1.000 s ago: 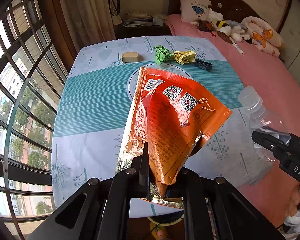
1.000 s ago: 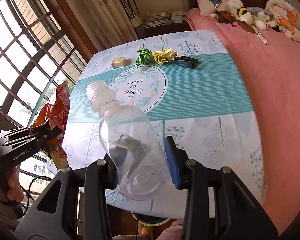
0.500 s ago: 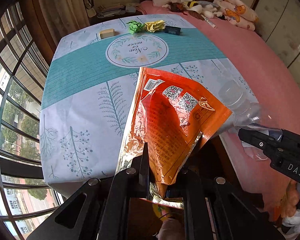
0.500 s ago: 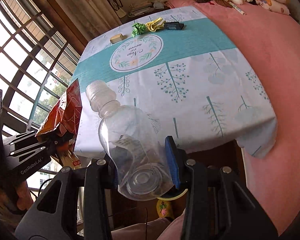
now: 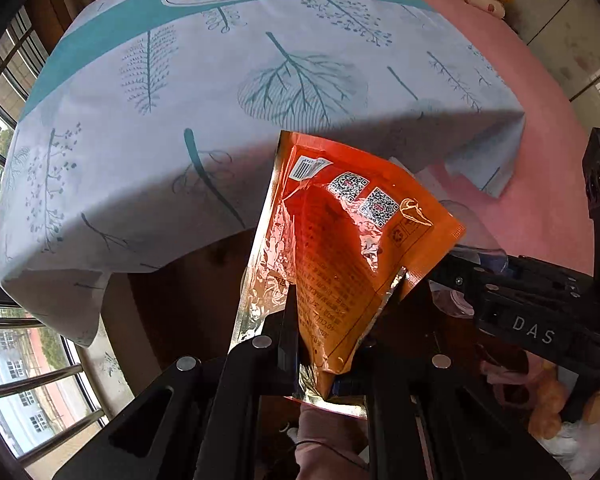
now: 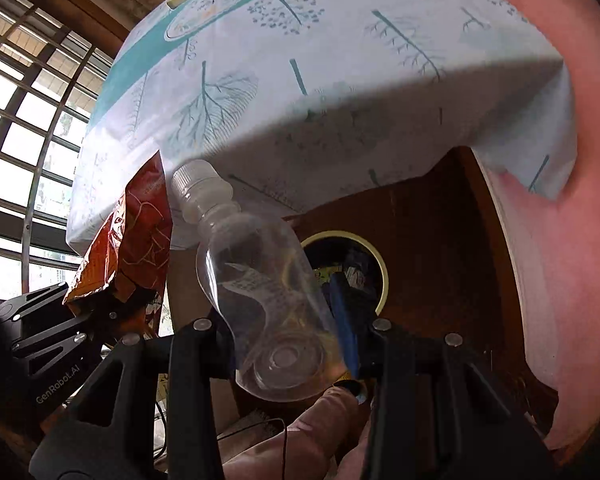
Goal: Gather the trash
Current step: 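Lower both tools over the bin and open them to drop bag and bottle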
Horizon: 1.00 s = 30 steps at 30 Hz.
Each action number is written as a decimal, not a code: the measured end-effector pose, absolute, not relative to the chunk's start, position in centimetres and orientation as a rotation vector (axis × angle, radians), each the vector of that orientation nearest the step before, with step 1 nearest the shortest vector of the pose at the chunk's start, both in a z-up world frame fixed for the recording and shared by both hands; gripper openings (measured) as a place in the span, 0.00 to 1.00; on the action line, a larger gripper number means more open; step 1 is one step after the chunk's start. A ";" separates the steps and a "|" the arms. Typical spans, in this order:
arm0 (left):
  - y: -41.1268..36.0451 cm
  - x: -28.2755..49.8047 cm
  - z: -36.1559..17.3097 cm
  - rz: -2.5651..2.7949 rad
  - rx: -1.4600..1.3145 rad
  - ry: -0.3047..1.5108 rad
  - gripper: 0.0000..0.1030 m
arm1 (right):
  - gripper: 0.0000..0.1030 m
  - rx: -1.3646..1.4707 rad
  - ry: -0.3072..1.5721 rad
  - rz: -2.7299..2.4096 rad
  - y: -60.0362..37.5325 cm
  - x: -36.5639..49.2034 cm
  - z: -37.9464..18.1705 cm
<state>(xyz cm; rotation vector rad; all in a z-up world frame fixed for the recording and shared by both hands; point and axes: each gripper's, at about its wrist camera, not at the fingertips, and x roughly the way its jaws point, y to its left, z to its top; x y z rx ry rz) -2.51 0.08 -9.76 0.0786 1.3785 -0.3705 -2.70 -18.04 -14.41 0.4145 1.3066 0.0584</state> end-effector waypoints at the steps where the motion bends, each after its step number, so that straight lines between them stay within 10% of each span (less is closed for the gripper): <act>1: -0.1 -2.8 -11.2 -0.362 0.078 1.390 0.10 | 0.34 0.424 1.324 0.057 -18.1 -3.0 -16.1; 16: -1.4 -3.5 -33.1 -0.234 0.032 1.488 0.12 | 0.35 0.556 1.475 -0.022 -19.4 -3.8 -40.6; 24: -0.5 -3.9 -38.4 -0.162 0.003 1.502 0.70 | 0.36 0.594 1.484 -0.019 -19.4 -3.4 -46.5; 30: 1.0 -3.9 -39.3 -0.154 -0.030 1.502 0.80 | 0.64 0.613 1.477 -0.026 -19.2 -3.6 -48.2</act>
